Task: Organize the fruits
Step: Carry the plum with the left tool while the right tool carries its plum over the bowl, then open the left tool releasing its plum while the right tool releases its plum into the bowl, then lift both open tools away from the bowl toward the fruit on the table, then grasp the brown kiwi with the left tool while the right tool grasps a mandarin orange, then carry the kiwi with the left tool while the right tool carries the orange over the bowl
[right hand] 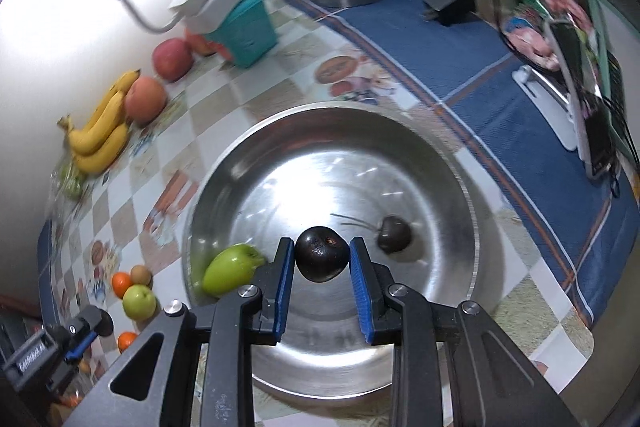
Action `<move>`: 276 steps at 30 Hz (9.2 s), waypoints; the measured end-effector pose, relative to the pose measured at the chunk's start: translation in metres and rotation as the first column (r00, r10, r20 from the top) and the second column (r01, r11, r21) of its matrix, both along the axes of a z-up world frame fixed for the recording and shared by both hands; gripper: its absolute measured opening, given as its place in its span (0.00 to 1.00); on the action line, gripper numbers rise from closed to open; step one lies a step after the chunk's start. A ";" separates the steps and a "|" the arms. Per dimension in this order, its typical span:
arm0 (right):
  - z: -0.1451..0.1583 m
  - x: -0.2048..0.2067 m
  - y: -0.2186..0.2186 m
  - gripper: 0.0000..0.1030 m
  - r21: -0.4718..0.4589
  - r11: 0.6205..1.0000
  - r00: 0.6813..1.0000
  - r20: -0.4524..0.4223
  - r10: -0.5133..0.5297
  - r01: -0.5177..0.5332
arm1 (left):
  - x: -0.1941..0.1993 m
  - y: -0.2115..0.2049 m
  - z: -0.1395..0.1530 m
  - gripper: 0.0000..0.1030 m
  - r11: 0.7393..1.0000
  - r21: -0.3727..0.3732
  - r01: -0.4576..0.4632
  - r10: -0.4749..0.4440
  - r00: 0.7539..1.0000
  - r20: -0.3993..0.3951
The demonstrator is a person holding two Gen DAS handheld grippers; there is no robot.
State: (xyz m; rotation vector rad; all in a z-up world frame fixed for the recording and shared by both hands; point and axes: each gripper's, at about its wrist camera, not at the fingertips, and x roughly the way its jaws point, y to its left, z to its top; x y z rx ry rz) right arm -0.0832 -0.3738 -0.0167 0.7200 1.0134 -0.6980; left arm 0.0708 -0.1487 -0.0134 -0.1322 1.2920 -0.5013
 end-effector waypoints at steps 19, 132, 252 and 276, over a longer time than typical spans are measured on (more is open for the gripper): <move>-0.005 -0.010 -0.010 0.29 0.024 0.999 0.999 0.002 -0.046 0.046 | -0.072 -0.103 -0.020 0.25 0.937 0.107 0.332 -0.338 0.940 0.053; -0.022 0.012 -0.004 0.92 0.030 0.998 0.997 -0.053 0.060 -0.058 | 0.008 -0.004 -0.024 1.00 0.956 0.269 -0.114 0.088 0.990 0.109; -0.045 0.132 0.239 0.40 0.037 0.832 0.829 -0.065 0.555 -0.554 | 0.070 0.300 -0.026 0.26 0.848 0.210 -0.487 0.465 0.873 0.147; -0.015 0.112 0.177 0.40 0.009 0.908 0.908 -0.009 0.420 -0.420 | 0.061 0.223 0.014 0.26 0.920 0.165 -0.355 0.314 0.921 0.231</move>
